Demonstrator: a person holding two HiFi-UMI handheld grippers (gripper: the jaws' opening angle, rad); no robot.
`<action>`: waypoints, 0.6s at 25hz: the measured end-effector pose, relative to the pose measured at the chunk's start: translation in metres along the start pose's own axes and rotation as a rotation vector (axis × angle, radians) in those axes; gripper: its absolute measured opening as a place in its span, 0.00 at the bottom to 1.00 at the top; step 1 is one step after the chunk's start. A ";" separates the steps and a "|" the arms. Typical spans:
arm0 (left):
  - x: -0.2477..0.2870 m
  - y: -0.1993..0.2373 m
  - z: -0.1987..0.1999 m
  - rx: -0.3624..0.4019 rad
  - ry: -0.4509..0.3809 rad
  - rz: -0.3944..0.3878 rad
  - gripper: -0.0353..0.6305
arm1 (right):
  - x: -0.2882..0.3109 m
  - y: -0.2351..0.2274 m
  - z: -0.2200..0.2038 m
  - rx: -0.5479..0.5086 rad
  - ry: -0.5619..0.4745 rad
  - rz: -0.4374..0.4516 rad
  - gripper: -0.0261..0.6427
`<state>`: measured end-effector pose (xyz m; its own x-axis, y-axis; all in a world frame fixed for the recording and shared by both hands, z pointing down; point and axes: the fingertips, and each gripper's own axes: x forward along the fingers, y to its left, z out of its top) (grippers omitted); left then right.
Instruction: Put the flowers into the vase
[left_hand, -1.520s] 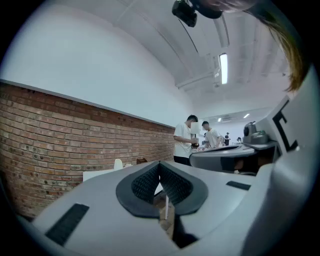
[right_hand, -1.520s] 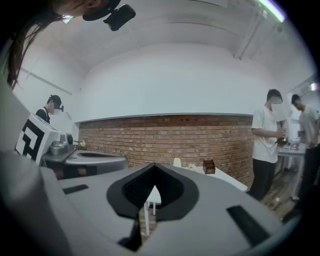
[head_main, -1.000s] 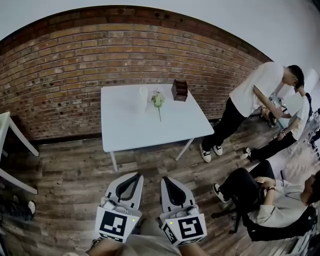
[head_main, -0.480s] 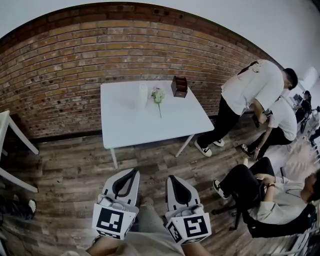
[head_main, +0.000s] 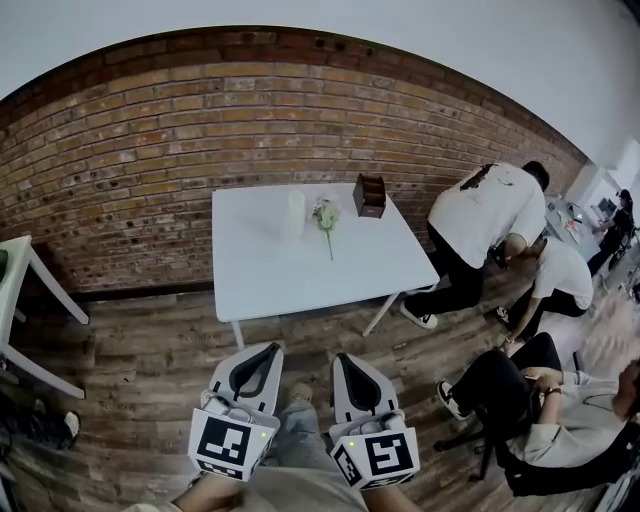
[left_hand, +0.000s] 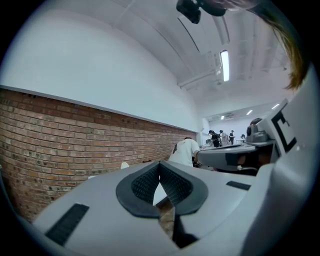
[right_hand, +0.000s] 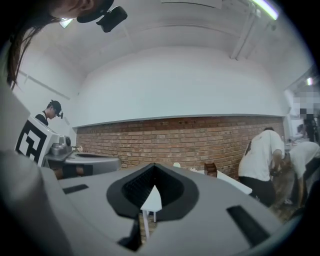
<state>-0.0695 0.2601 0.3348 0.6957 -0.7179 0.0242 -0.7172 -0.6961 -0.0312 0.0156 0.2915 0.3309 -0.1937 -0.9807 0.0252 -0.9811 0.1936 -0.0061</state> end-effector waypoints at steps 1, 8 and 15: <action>0.006 0.001 0.000 0.003 -0.001 0.000 0.07 | 0.005 -0.005 0.000 0.002 -0.005 0.000 0.04; 0.065 0.023 0.000 0.000 0.007 -0.006 0.07 | 0.056 -0.041 0.001 0.005 0.000 -0.007 0.04; 0.126 0.050 -0.022 -0.040 0.045 -0.002 0.07 | 0.118 -0.078 -0.020 0.031 0.053 -0.006 0.04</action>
<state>-0.0184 0.1351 0.3583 0.6955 -0.7151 0.0694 -0.7173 -0.6967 0.0091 0.0689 0.1607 0.3540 -0.1888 -0.9789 0.0781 -0.9818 0.1864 -0.0369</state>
